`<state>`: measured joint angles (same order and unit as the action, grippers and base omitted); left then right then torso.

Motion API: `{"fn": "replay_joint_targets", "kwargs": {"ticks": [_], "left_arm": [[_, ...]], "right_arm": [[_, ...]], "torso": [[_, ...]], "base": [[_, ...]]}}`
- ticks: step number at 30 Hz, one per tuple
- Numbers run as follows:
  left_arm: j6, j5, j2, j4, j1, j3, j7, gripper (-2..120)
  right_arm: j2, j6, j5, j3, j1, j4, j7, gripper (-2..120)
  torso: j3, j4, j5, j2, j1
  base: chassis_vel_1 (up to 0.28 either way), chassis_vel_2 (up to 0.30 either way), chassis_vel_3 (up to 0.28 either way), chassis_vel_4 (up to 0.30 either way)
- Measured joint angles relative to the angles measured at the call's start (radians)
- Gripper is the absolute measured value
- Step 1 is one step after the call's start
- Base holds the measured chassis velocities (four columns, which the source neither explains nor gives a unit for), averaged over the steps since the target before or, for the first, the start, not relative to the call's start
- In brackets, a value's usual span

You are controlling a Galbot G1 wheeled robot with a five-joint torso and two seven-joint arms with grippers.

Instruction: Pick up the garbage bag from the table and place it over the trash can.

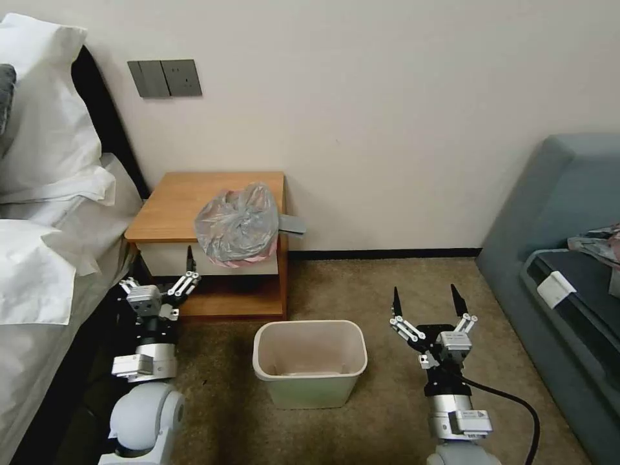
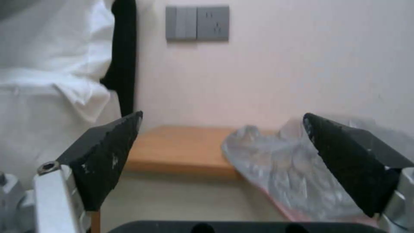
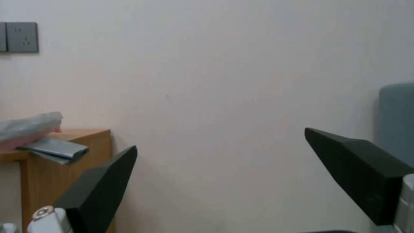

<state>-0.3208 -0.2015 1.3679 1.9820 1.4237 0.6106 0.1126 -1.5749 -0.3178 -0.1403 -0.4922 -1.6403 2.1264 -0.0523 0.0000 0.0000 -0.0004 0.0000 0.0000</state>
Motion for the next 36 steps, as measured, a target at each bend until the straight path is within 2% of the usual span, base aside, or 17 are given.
{"fn": "replay_joint_targets", "kwargs": {"ticks": [2,5,7,11,12,14,15,17,18,19,21,23,24,26,30,36], "left_arm": [[0.059,-0.001,-0.009,0.016,0.026,-0.014,0.028,98],[0.101,-0.005,-0.017,0.027,0.047,-0.024,0.051,97],[0.107,-0.001,-0.018,0.028,0.053,-0.024,0.054,97],[0.111,0.025,-0.017,0.032,0.077,-0.020,0.056,97],[0.111,0.025,-0.017,0.032,0.077,-0.020,0.056,97],[0.105,0.041,-0.007,0.031,0.085,-0.015,0.058,97],[0.105,0.041,-0.007,0.031,0.085,-0.015,0.058,97],[0.100,0.052,0.003,0.025,0.089,-0.010,0.061,98],[0.100,0.052,0.003,0.025,0.089,-0.010,0.061,98],[0.099,0.056,0.009,0.021,0.091,-0.006,0.064,98],[0.098,0.059,0.012,0.018,0.091,-0.003,0.065,98],[0.098,0.061,0.017,0.008,0.091,0.005,0.069,98],[0.098,0.061,0.017,0.008,0.091,0.005,0.069,98],[0.098,0.061,0.022,-0.003,0.088,0.011,0.082,98],[0.098,0.061,0.028,-0.013,0.087,0.014,0.092,98],[0.098,0.068,0.035,-0.025,0.093,0.018,0.109,98]], "right_arm": [[0.034,0.009,0.061,0.013,0.036,-0.018,0.007,100],[0.070,0.018,0.138,0.033,0.085,-0.042,0.011,100],[0.088,0.026,0.178,0.045,0.112,-0.054,0.014,100],[0.177,0.095,0.395,0.135,0.225,-0.088,0.015,100],[0.177,0.095,0.395,0.135,0.225,-0.088,0.015,100],[0.218,0.149,0.564,0.212,0.294,-0.095,0.000,100],[0.218,0.149,0.564,0.212,0.294,-0.095,0.000,100],[0.232,0.202,0.717,0.279,0.365,-0.099,-0.032,100],[0.232,0.202,0.717,0.279,0.365,-0.099,-0.032,100],[0.225,0.225,0.805,0.324,0.426,-0.115,-0.065,100],[0.214,0.232,0.845,0.347,0.462,-0.128,-0.083,100],[0.162,0.237,0.964,0.406,0.558,-0.183,-0.138,100],[0.162,0.237,0.964,0.406,0.558,-0.183,-0.138,100],[0.105,0.237,1.057,0.439,0.624,-0.242,-0.184,100],[0.058,0.243,1.122,0.449,0.656,-0.282,-0.218,100],[-0.022,0.245,1.180,0.441,0.708,-0.406,-0.234,100]], "torso": [[0.000,-0.0001,0.0002,0.000,0.000],[0.000,0.0000,0.0001,0.000,0.000],[0.000,0.0001,0.0003,0.000,0.000],[0.000,-0.0001,0.0003,0.000,0.000],[0.000,-0.0001,0.0003,0.000,0.000],[0.000,0.0000,0.0003,0.000,0.000],[0.000,0.0000,0.0003,0.000,0.000],[0.000,0.0002,0.0003,0.000,0.000],[0.000,0.0002,0.0003,0.000,0.000],[0.000,0.0000,0.0002,0.000,0.000],[0.000,0.0001,0.0003,0.000,0.000],[0.000,0.0001,0.0002,0.000,0.000],[0.000,0.0001,0.0002,0.000,0.000],[0.000,0.0002,0.0000,0.000,0.000],[0.000,0.0001,0.0000,0.000,0.000],[0.000,0.0000,0.0002,0.000,0.000]], "base": [[0.000,0.000,0.000,0.000],[0.000,0.000,0.000,0.000],[0.000,0.000,0.000,0.000],[0.000,0.000,0.000,0.000],[0.000,0.000,0.000,0.000],[0.000,0.000,0.000,0.000],[0.000,0.000,0.000,0.000],[0.000,0.000,0.000,0.000],[0.000,0.000,0.000,0.000],[0.000,0.000,0.000,0.000],[0.000,0.000,0.000,0.000],[0.000,0.000,0.000,0.000],[0.000,0.000,0.000,0.000],[0.000,0.000,0.000,0.000],[0.000,0.000,0.000,0.000],[0.000,0.000,0.000,0.000]]}}
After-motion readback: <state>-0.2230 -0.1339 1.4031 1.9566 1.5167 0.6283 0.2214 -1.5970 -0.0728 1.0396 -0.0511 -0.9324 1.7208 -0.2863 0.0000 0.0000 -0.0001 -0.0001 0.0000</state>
